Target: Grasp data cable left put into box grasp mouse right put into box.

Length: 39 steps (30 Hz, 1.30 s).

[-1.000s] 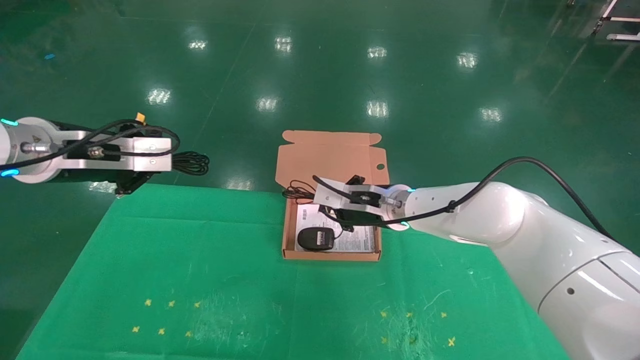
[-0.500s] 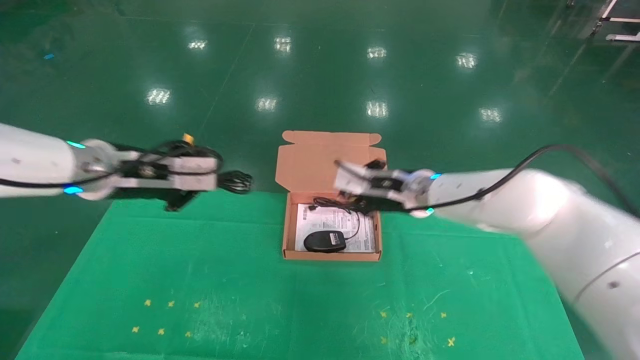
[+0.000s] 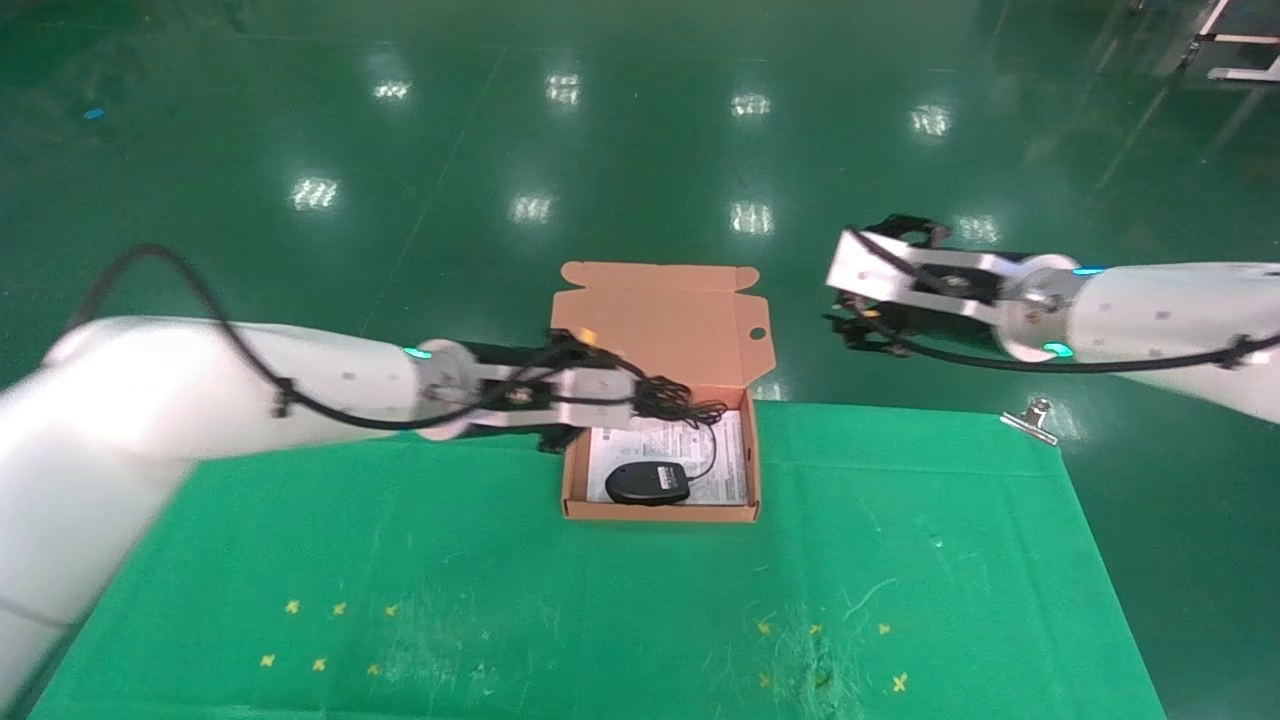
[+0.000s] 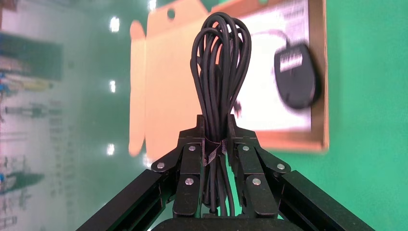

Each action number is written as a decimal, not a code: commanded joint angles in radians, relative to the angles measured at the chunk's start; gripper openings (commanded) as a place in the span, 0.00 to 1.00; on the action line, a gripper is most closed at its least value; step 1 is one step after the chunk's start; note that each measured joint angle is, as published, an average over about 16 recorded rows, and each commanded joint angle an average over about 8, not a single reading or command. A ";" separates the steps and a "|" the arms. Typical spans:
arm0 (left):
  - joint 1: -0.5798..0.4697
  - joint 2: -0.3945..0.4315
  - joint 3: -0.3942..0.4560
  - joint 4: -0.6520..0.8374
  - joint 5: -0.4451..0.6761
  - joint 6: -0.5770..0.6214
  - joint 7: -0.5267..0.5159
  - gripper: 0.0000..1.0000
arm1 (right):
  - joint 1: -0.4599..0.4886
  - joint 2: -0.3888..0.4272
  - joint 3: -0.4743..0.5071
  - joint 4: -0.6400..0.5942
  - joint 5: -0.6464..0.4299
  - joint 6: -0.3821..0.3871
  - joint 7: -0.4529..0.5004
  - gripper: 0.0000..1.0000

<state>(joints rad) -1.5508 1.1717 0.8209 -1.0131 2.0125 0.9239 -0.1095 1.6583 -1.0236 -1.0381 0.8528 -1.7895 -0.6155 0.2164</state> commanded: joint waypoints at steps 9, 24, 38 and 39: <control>0.017 0.177 0.035 0.240 -0.081 -0.132 0.201 0.00 | 0.019 0.176 -0.001 0.250 -0.149 -0.041 0.207 1.00; 0.001 0.203 0.174 0.302 -0.213 -0.260 0.261 1.00 | 0.036 0.271 0.008 0.451 -0.280 -0.114 0.368 1.00; 0.000 0.183 0.159 0.268 -0.203 -0.250 0.266 1.00 | 0.037 0.255 0.011 0.426 -0.270 -0.098 0.359 1.00; -0.005 0.180 0.160 0.261 -0.201 -0.256 0.268 1.00 | 0.041 0.250 0.013 0.420 -0.272 -0.091 0.358 1.00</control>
<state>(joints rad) -1.5681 1.3538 0.9831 -0.7483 1.8177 0.6559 0.1608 1.7116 -0.7823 -1.0232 1.2600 -2.0724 -0.6974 0.5641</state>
